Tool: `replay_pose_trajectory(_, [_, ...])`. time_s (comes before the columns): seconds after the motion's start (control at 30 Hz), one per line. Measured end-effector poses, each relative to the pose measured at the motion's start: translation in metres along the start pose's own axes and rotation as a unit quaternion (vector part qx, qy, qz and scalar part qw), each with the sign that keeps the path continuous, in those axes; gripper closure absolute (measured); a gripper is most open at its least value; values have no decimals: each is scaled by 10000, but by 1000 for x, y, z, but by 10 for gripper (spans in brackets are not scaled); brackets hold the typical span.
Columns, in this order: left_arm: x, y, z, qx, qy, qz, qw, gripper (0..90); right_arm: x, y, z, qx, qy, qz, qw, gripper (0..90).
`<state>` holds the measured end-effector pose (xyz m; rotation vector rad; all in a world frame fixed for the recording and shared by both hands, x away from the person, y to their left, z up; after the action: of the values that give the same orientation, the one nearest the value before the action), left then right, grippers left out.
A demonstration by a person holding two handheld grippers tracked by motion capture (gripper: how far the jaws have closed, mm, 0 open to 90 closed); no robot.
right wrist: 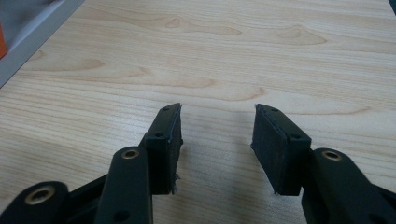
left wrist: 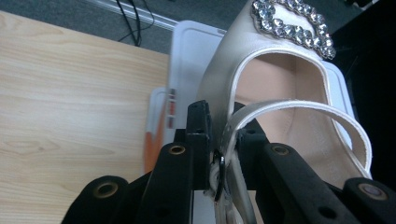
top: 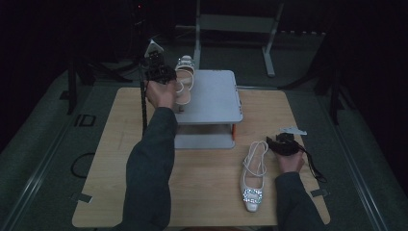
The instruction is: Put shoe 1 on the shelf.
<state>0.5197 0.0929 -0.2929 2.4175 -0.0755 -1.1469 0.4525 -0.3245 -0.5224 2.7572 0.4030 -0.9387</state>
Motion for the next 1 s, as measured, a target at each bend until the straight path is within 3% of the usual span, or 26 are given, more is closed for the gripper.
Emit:
replay_pose_trajectory(0.1, [10,10,6,35,-102,-88,9999,803,0,0,0,-5,13,-2,10000,520])
replay_pose_trajectory(0.3, [25,18,13,-23,-240,-249,9994,802,0,0,0,11,14,-9,10000,520])
replay_pose_trajectory(0.47, [32,18,13,-219,-316,-290,9988,802,-1,1,0,35,25,-9,10000,520])
replay_pose_trajectory(0.7, [37,12,14,-667,-365,-338,9965,802,-1,1,1,32,27,-6,10000,520])
replay_pose_trajectory(0.83, [37,14,14,-639,-405,-282,9967,800,-1,2,1,29,26,-5,10000,521])
replay_pose_trajectory(1.0, [40,20,16,-423,-478,-300,9975,799,-1,2,0,30,23,-3,10000,521])
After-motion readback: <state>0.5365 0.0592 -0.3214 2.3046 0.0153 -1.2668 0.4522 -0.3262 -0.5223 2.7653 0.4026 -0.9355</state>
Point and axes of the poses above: each handheld gripper's, and its own axes: x roughly forward along the jaws, z roughly out of its underside, y roughly to its right, the point moved 4 cm from there along x, roughly forward along the jaws, and after that the axes turned 7 degrees about -x, right-handed, at the moved point
